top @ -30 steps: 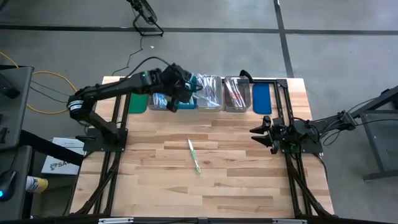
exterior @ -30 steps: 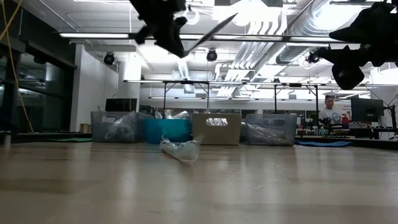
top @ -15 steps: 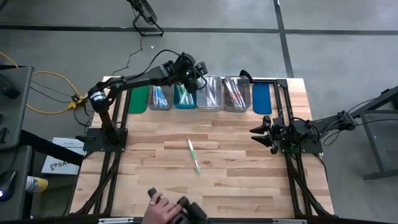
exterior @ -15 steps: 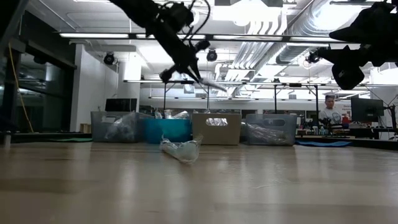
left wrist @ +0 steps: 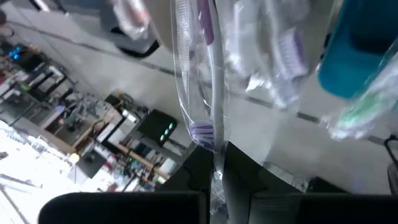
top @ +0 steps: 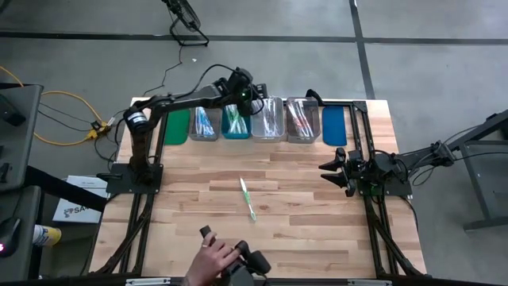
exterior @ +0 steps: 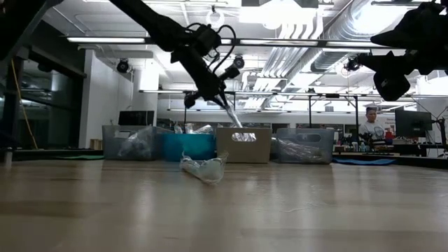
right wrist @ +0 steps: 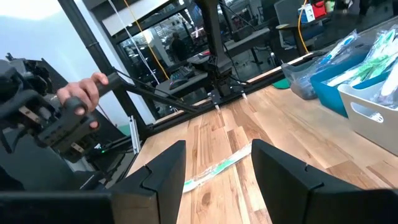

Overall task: Pick & Place Toothbrushes
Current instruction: Put the purple toothbrush into the white bin, then put the green toothbrush into the blue bin

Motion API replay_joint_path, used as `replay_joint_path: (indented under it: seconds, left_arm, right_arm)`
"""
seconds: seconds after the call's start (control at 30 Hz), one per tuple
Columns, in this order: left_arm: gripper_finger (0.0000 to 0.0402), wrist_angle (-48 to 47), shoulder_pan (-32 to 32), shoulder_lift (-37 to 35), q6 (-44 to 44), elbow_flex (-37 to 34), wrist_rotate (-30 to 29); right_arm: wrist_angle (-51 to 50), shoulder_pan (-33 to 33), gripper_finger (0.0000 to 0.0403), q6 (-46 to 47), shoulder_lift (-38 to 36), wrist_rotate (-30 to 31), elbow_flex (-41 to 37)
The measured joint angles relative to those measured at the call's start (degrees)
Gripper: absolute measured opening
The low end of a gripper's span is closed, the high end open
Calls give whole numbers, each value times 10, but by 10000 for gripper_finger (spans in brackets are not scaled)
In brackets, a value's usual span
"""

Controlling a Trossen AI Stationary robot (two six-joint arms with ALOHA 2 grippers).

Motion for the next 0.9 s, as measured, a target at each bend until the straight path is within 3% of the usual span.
replay_joint_path:
  seconds: [0.33, 0.7, 0.9]
  left_arm:
    - [24, -4, 0, 18, 28, 0, 27]
    - [127, -4, -3, 18, -20, 0, 80]
    - [166, 21, -22, 18, -40, 0, 64]
  right_arm:
    - [0, 0, 176, 0, 0, 0, 0]
    - [0, 0, 176, 0, 0, 0, 0]
    - [0, 0, 176, 0, 0, 0, 0]
